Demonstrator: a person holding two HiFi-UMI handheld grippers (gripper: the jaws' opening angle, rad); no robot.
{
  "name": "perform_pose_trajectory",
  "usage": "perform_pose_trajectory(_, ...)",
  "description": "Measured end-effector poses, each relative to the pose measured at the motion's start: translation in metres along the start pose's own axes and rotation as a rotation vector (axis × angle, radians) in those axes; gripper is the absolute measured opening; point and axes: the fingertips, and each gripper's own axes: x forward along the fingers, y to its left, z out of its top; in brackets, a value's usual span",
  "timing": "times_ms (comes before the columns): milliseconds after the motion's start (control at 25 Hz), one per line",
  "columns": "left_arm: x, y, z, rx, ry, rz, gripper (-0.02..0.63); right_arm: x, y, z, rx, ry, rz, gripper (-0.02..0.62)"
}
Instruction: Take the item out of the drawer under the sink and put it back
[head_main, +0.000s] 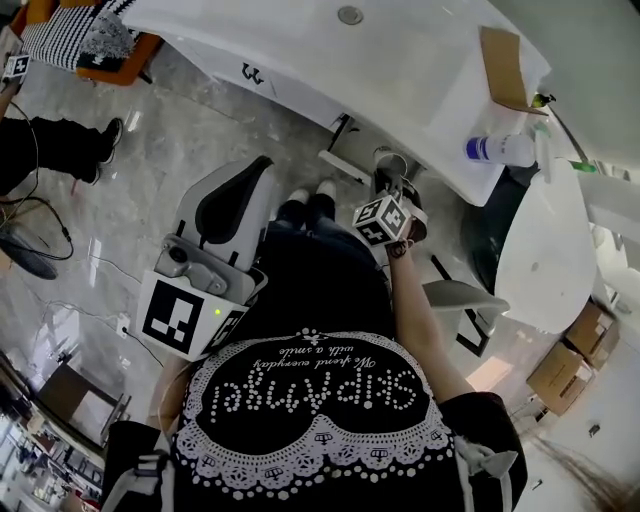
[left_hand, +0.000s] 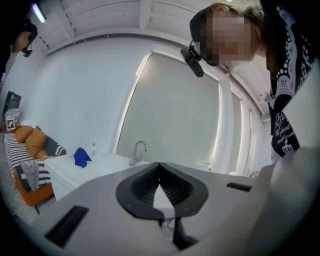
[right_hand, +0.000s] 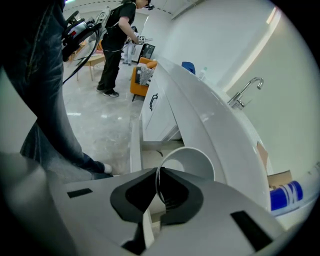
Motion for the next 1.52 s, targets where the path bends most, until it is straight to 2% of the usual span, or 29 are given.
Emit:
perform_pose_trajectory(360, -0.006, -0.005, 0.002, -0.002, -0.011, -0.064, 0.003, -0.032, -0.003, 0.010, 0.148, -0.049, -0.043, 0.025)
perform_pose_trajectory(920, -0.021, -0.008, -0.001, -0.007, -0.027, -0.142, 0.003, -0.106, -0.011, 0.031, 0.374, -0.156, -0.155, 0.025)
perform_pose_trajectory(1320, -0.026, -0.007, -0.007, 0.014, -0.027, -0.193, 0.003, -0.166, -0.039, 0.062, 0.613, -0.344, -0.234, 0.025)
perform_pose_trajectory(1520, -0.021, -0.014, -0.008, 0.037, -0.016, -0.244, 0.003, -0.203, -0.050, 0.074, 0.674, -0.447, -0.285, 0.025)
